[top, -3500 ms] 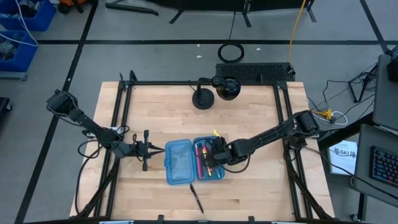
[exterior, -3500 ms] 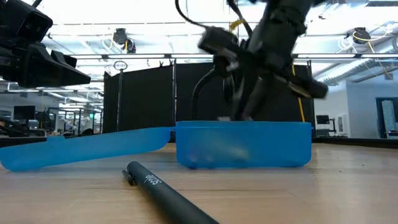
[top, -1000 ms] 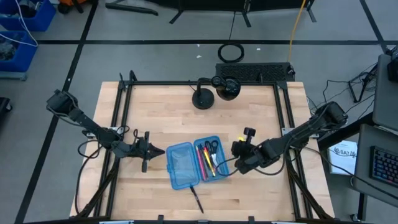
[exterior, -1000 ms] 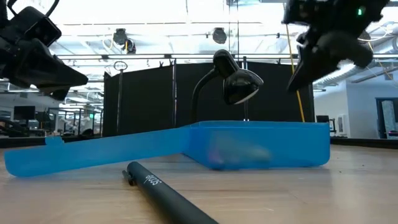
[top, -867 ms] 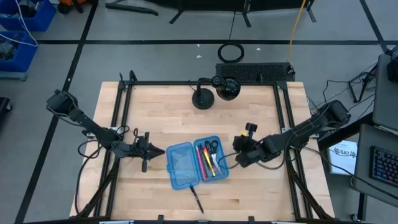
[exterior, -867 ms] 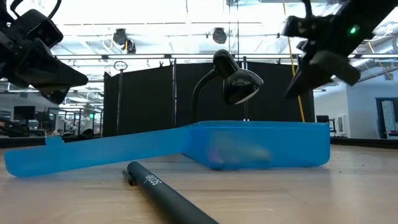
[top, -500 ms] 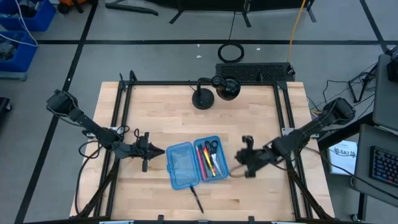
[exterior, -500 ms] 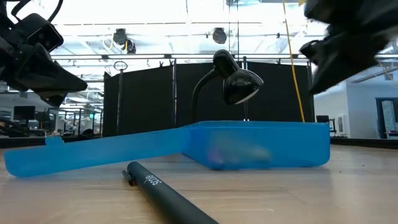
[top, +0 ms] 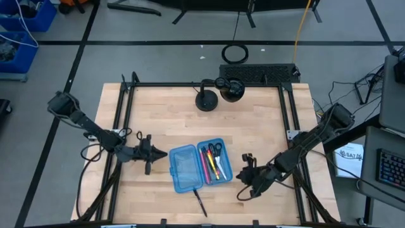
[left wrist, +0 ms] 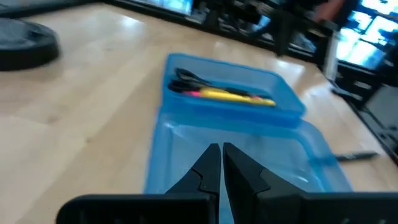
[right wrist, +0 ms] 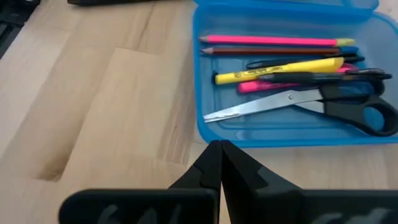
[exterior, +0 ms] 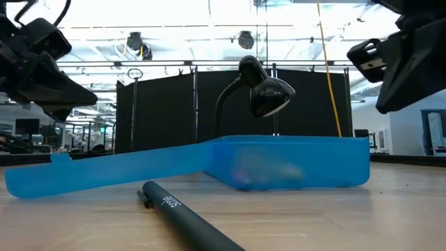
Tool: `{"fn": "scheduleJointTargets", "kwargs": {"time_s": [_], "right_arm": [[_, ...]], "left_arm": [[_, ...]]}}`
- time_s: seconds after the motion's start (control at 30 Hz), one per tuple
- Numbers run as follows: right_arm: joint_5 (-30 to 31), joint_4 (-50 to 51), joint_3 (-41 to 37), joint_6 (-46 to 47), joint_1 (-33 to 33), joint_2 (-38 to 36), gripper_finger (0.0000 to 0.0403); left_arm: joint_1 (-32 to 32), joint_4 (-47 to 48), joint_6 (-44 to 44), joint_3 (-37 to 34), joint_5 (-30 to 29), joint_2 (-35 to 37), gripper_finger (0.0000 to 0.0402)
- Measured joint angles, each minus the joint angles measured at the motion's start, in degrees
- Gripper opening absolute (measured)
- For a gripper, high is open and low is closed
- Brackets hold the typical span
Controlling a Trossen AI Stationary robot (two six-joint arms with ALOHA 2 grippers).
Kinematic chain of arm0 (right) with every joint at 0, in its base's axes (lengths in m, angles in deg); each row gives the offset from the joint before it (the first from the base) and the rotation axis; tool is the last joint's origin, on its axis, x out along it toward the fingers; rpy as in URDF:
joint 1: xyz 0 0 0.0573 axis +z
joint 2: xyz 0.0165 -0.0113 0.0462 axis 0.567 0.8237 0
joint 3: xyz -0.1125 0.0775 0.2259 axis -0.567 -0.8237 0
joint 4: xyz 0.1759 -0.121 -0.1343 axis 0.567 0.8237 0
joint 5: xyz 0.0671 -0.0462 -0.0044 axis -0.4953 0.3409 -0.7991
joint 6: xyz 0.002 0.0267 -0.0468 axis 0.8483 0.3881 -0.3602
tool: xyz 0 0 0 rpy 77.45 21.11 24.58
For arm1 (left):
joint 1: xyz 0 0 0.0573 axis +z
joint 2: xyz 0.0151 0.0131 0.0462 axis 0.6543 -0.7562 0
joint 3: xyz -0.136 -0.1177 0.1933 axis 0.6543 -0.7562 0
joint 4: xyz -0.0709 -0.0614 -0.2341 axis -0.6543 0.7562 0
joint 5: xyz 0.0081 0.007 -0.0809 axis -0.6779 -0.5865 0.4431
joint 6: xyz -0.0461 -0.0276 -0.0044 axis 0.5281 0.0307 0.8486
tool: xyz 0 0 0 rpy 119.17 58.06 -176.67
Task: Pick & place school supplies into a supply box
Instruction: Adjust the blue supply box
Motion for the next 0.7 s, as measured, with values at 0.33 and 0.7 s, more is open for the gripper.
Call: {"fn": "scheduleJointTargets", "kwargs": {"time_s": [0.33, 0.7], "right_arm": [[1.62, -0.24, -0.40, 0.39, -0.02, 0.13, 0.0000], [7.60, -2.19, -6.15, 1.61, -2.35, 0.13, 0.0000]], "left_arm": [[-8.56, 21.02, 8.29, 15.64, 1.85, -8.43, 0.0021], [-13.81, 23.42, 11.91, 39.57, 2.44, -38.87, 0.0021]]}}
